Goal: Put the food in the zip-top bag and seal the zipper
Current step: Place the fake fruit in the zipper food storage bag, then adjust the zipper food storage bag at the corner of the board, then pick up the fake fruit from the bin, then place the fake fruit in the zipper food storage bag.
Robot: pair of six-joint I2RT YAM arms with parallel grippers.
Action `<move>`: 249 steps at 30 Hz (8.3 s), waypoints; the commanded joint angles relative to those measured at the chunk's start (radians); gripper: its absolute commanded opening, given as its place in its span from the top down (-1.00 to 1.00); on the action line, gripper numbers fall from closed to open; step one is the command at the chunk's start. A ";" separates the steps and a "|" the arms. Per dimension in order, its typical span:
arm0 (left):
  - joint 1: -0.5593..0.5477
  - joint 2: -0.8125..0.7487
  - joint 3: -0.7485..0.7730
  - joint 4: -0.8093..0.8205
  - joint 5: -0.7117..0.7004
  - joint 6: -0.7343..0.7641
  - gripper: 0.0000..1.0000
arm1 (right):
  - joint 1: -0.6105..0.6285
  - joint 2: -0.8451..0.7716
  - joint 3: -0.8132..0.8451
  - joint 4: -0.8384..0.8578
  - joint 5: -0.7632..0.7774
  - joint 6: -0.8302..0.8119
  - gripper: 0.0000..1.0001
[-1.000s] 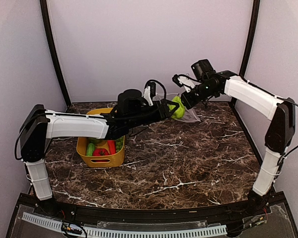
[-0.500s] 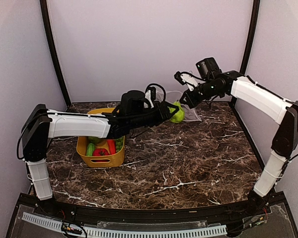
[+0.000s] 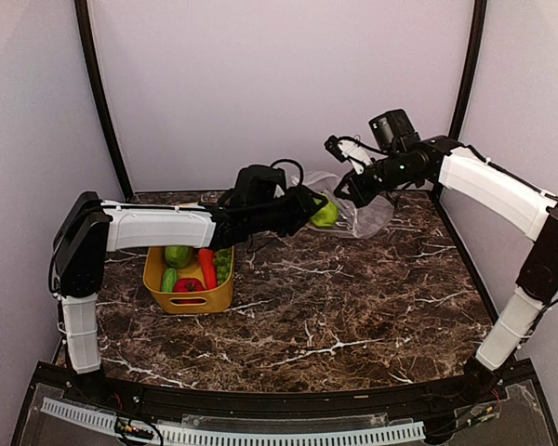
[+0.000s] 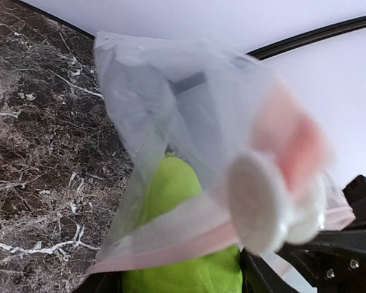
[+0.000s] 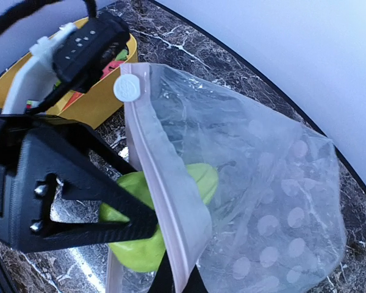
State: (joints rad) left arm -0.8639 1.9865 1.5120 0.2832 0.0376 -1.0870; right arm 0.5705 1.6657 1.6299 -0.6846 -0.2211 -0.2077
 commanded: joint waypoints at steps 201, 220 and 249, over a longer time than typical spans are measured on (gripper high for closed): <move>0.077 -0.586 -0.298 -0.144 0.266 0.865 -0.01 | -0.095 0.110 0.014 0.038 -0.345 0.004 1.00; -0.001 -0.235 -0.117 0.230 0.292 0.618 0.10 | -0.074 0.207 0.228 -0.103 -0.341 0.052 1.00; -0.003 -0.109 -0.047 0.004 -0.103 0.601 0.07 | -0.050 0.110 0.196 -0.079 -0.256 0.071 1.00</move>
State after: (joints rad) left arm -0.8627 1.8664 1.4242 0.3424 -0.0616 -0.4824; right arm 0.4942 1.8042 1.8317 -0.7868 -0.4519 -0.1364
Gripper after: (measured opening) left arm 0.758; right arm 0.003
